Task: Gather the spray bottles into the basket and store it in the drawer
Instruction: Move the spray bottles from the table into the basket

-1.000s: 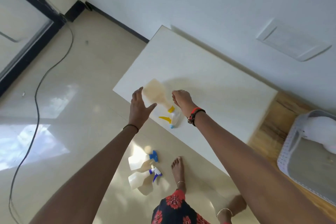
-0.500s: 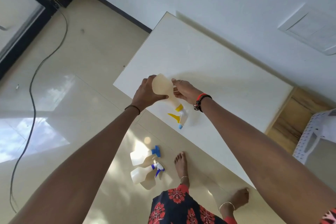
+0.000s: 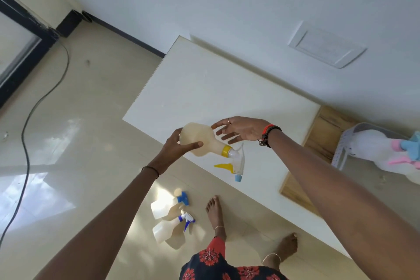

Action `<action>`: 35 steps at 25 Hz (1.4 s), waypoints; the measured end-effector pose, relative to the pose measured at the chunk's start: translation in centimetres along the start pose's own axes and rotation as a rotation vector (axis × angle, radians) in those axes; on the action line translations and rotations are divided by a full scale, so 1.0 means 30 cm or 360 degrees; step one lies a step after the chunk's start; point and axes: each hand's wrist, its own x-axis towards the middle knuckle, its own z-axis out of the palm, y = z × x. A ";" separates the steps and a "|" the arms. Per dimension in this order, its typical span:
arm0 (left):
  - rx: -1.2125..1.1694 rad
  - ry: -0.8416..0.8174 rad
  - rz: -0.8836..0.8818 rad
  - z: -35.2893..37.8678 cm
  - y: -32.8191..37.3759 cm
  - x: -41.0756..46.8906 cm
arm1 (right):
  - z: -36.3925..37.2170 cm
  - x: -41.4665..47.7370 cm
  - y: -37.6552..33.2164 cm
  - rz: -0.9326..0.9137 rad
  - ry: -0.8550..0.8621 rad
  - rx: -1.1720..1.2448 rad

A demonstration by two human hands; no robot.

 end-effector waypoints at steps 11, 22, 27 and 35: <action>-0.0728 -0.0432 -0.0186 0.562 0.086 -0.223 | -0.029 -0.524 0.463 -0.0249 0.0105 0.1045; -0.0200 -0.0406 0.0052 1.181 0.167 -0.414 | -0.177 -0.911 0.933 -0.0463 0.0687 0.1608; 0.0216 -0.0342 0.0121 1.356 0.199 -0.374 | -0.249 -0.942 1.051 -0.0471 0.0792 0.1920; 0.0517 -0.0379 0.0128 1.492 0.195 -0.297 | -0.346 -0.884 1.114 -0.0308 0.0856 0.1861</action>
